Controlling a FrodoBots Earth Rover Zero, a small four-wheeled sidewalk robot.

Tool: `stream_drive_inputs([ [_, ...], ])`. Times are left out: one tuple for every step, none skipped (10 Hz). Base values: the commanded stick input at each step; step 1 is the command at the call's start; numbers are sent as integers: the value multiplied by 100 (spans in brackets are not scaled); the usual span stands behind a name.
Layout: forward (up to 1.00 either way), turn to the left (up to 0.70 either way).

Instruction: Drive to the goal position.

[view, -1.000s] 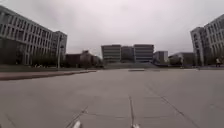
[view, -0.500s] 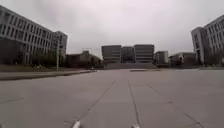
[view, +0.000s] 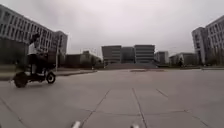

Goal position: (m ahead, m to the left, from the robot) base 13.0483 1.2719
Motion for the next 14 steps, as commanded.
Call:
stream_drive_inputs([
  [70,0],
  [70,0],
  [70,0],
  [70,0],
  [70,0],
  [70,0],
  [70,0],
  [70,0],
  [70,0],
  [70,0],
  [70,0],
  [70,0],
  [70,0],
  [70,0],
])
